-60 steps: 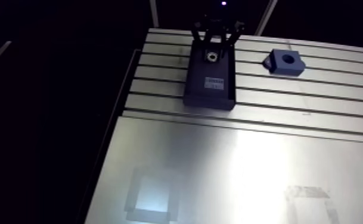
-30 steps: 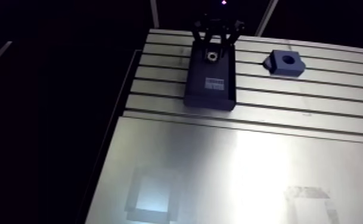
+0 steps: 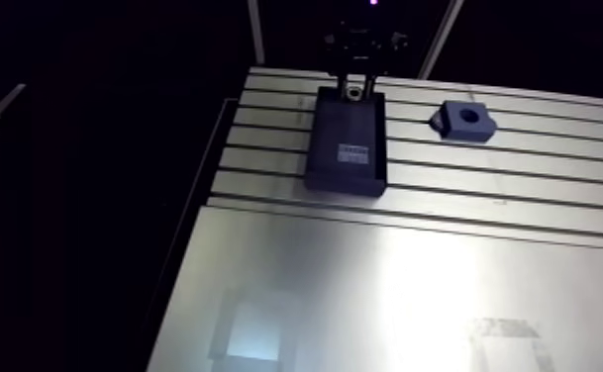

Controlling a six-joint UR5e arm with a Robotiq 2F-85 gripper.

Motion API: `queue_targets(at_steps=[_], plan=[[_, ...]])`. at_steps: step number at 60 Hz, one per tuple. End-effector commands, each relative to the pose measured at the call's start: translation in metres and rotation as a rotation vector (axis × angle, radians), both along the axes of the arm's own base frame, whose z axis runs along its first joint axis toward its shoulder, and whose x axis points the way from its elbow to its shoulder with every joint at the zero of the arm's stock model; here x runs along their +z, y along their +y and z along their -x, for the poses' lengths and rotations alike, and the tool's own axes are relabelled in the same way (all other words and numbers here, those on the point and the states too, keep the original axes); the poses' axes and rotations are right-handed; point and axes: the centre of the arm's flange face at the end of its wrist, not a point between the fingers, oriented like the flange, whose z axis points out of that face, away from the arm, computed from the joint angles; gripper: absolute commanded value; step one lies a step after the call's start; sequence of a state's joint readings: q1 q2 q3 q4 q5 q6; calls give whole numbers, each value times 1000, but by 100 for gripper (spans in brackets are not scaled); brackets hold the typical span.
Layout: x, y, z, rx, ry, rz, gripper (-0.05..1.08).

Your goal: Pick up the bearing and press it into the housing until flush.

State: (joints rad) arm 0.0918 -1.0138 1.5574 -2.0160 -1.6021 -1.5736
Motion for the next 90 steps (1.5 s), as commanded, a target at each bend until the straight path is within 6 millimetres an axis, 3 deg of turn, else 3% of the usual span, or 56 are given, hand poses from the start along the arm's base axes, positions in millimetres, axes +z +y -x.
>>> queue_targets(at_steps=[1, 2, 7, 12, 20, 29, 68, 90], plan=[[40, 26, -1, 20, 27, 5, 75], [45, 40, 2, 1, 29, 5, 75], [56, 68, 5, -34, 23, 4, 76], [62, 79, 8, -29, 25, 5, 76], [70, 119, 13, -36, 31, 10, 76], [72, 141, 15, -45, 23, 11, 76], [58, 174, 14, -79, 4, 11, 77], [39, 195, 9, -91, 3, 12, 77]])
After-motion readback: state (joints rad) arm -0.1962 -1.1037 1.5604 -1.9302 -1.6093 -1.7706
